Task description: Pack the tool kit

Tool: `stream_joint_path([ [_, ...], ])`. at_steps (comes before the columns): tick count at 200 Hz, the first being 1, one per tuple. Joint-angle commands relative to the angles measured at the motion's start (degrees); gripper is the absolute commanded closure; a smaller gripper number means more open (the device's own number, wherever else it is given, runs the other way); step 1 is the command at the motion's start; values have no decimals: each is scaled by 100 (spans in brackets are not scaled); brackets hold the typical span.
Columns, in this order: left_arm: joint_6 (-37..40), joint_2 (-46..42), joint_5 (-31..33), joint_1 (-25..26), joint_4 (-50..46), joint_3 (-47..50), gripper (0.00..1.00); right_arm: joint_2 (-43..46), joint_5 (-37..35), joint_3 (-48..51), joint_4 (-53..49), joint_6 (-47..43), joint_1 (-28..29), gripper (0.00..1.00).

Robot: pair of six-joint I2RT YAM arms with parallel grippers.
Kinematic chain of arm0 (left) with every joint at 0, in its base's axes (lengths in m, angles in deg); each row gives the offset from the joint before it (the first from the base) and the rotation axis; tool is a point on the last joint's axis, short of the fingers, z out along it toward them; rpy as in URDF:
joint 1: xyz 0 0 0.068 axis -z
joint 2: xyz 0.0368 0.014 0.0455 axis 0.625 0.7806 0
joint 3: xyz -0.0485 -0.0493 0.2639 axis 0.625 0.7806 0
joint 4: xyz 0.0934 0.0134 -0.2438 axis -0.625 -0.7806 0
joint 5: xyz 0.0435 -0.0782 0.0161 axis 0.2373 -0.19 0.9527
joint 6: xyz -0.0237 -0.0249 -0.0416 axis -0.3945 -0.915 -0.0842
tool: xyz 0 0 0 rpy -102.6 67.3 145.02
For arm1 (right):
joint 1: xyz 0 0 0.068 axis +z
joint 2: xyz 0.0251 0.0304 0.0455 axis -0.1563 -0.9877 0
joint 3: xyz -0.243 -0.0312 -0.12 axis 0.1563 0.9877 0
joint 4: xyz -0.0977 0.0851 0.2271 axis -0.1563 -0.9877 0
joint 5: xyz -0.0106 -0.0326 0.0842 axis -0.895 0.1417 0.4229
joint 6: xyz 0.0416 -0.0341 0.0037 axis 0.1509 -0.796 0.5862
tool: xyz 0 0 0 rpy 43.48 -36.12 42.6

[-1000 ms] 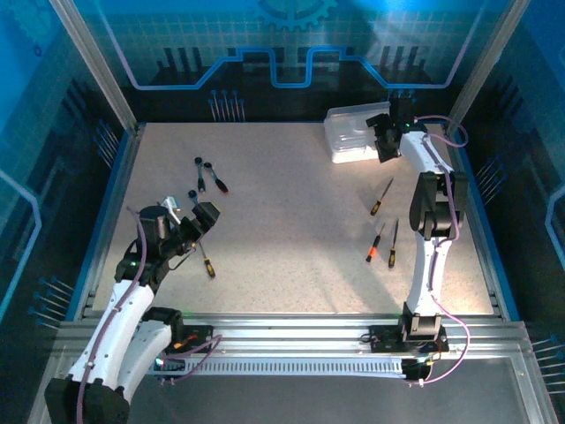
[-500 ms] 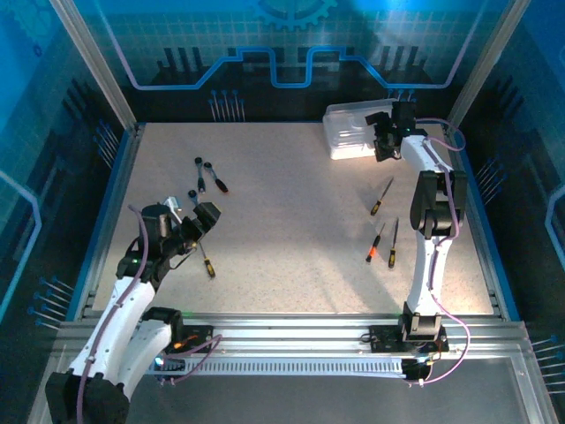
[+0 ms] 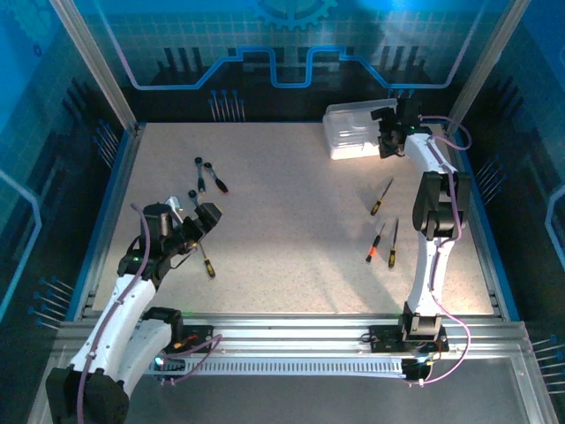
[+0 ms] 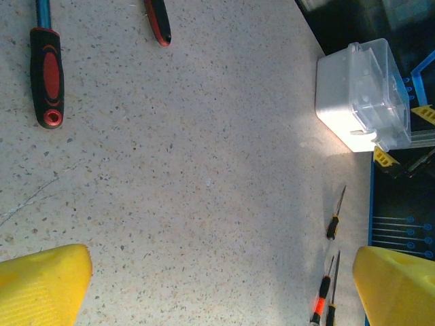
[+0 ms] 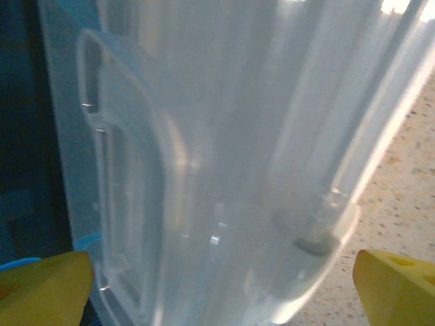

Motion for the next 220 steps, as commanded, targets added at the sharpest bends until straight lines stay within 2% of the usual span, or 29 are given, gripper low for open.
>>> stream_joint_path([
  [1, 189, 27, -49, -21, -33, -145, 1, -342, -148, -465, -475, -45, -104, 1],
  [78, 190, 115, -6, -19, -100, -180, 1, -621, -176, -633, -1216, -380, -80, 2],
  [114, 173, 152, -53, -23, -124, -171, 1, -529, -6, -594, -1230, -924, -14, 13],
  [157, 181, 143, -68, -23, -162, -213, 1, -464, 462, -473, -1218, -1553, 107, 18],
  [220, 180, 151, -112, -23, -249, -414, 1, -131, 1257, 93, -1035, -2638, 410, 20],
])
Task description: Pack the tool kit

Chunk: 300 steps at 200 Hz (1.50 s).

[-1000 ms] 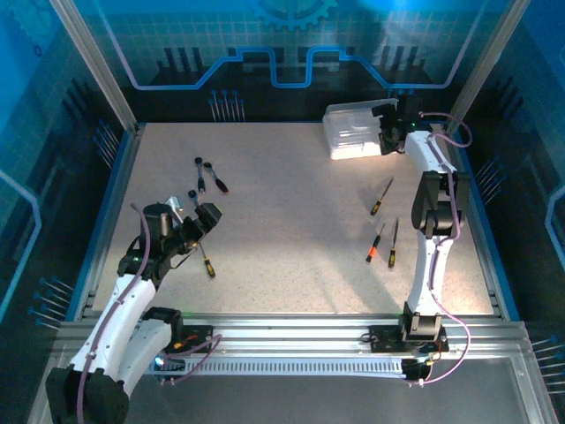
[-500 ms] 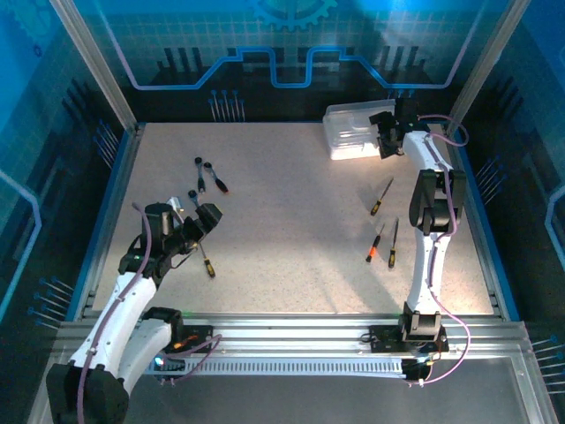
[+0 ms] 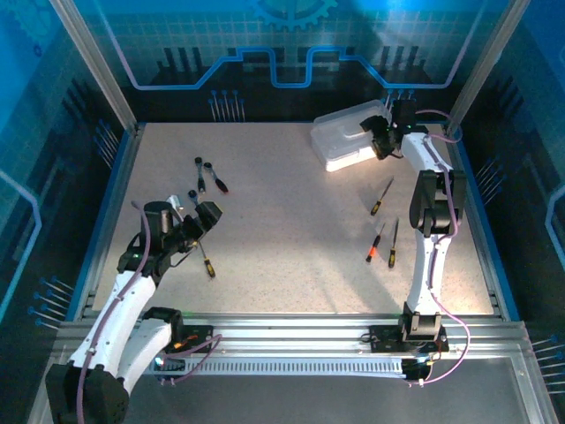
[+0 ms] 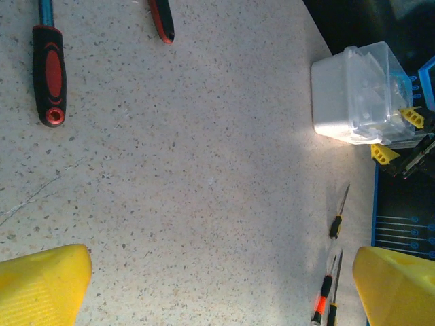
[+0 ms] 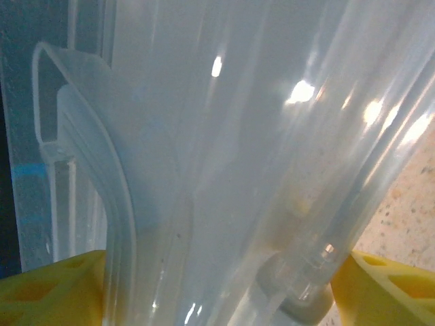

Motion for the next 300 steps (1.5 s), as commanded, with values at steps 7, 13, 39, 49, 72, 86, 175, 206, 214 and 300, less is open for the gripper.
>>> stream_joint_path([
  [7, 153, 12, -108, -23, -146, -276, 1, 164, 662, 304, -570, -1159, 357, 20],
  [13, 148, 26, -116, -17, -174, -307, 1, 186, 737, 330, -614, -1365, 403, 20],
  [39, 225, 90, -163, -15, -436, -538, 2, 446, 873, 763, -637, -1946, 533, 23],
  [49, 273, 121, -173, -15, -531, -628, 3, 601, 920, 1010, -590, -2150, 589, 23],
  [72, 370, 194, -220, 18, -631, -784, 6, 959, 967, 1404, -789, -2896, 783, 23],
  [86, 432, 266, -250, 96, -639, -878, 7, 1219, 805, 1731, -921, -3377, 970, 23],
  [175, 1255, 2066, 603, 1831, -1211, -2488, 15, 3221, 344, 4099, -941, -4860, 2139, 22],
  [206, 1492, 2757, 1244, 2582, -1605, -3254, 15, 3694, 305, 4319, -924, -4960, 2391, 19],
  [214, 1608, 2942, 1446, 2798, -1742, -3484, 15, 3867, 282, 4392, -814, -4916, 2369, 19],
  [300, 2204, 5511, 2359, 3671, -3476, -6141, 4, 6017, 692, 7066, 1661, -2692, 1027, 0],
])
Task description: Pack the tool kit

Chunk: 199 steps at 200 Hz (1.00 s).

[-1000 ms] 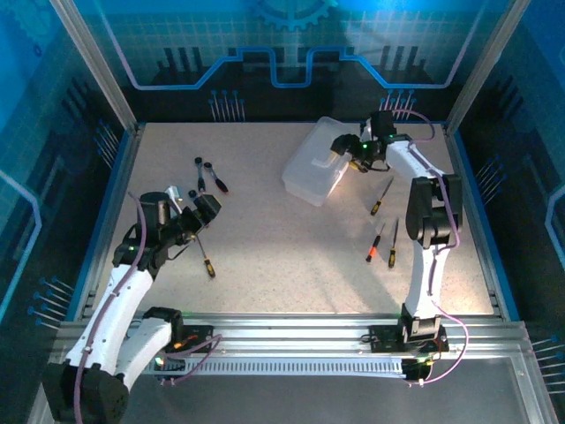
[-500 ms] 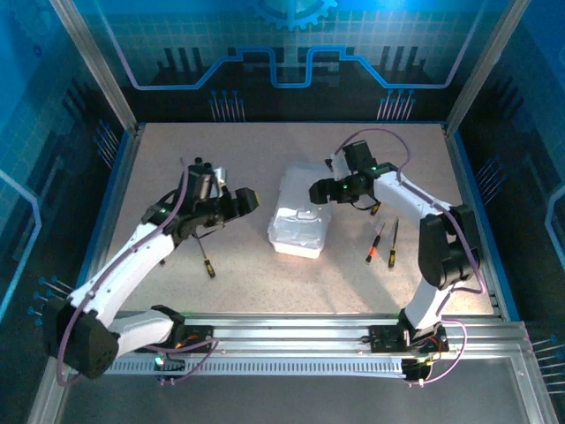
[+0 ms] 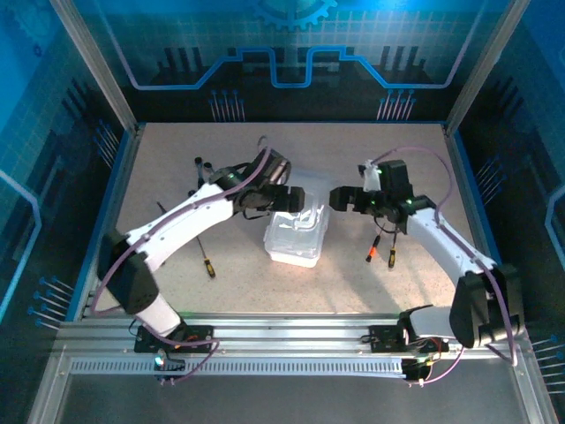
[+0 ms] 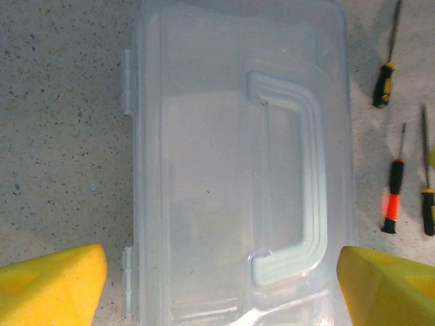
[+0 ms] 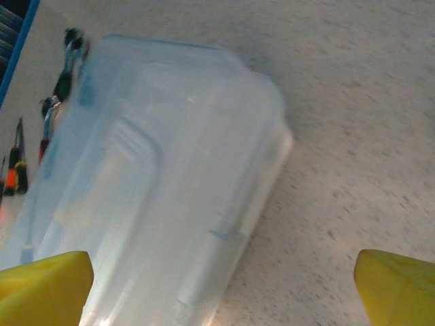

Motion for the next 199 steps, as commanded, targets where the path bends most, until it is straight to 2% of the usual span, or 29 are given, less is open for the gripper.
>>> stream_joint_path([
  [1, 371, 588, 236, 57, -860, -710, 3, 269, 398, 773, 764, 868, -321, 0],
  [14, 523, 898, 279, 63, -1044, -1023, 1, 517, 849, 1189, 1118, 874, -390, 1],
  [63, 673, 1561, 282, 61, -1338, -1429, 3, 1019, 1321, 1964, 1552, 989, -576, 11],
  [111, 647, 1685, 205, 44, -1102, -1102, 14, 855, 1843, 2125, 1980, 1269, -628, 17],
  [137, 639, 1628, -18, -14, -948, -865, 27, 775, 1975, 2194, 2247, 1523, -617, 18],
  [165, 589, 1475, -116, -66, -753, -528, 30, 544, 2073, 2392, 2917, 1945, -617, 15],
  [199, 511, 1228, -280, -181, -474, -40, 35, -273, 2637, 2705, 4932, 2834, -598, 14],
])
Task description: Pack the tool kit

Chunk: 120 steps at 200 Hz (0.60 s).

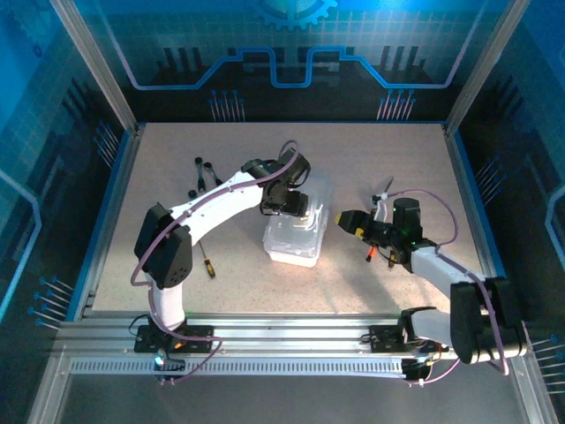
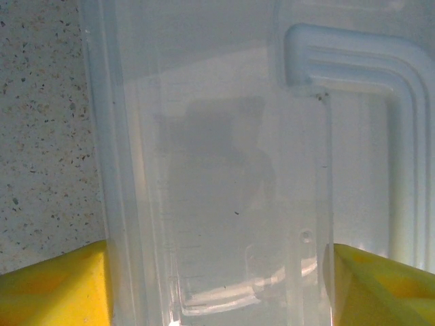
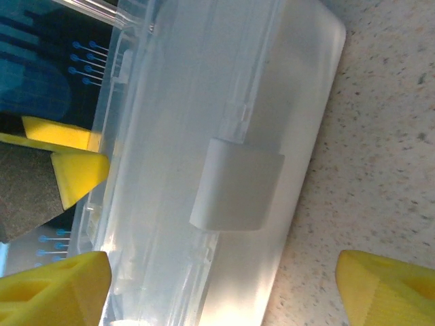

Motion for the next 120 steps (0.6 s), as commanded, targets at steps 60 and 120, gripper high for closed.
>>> stream_joint_path([
  [60, -85, -560, -709, -374, 370, 1259, 36, -1708, 601, 332, 3697, 1703, 299, 18],
  [120, -93, -475, -757, -401, 420, 1300, 36, -2512, 603, 270, 4764, 2200, 501, 20],
])
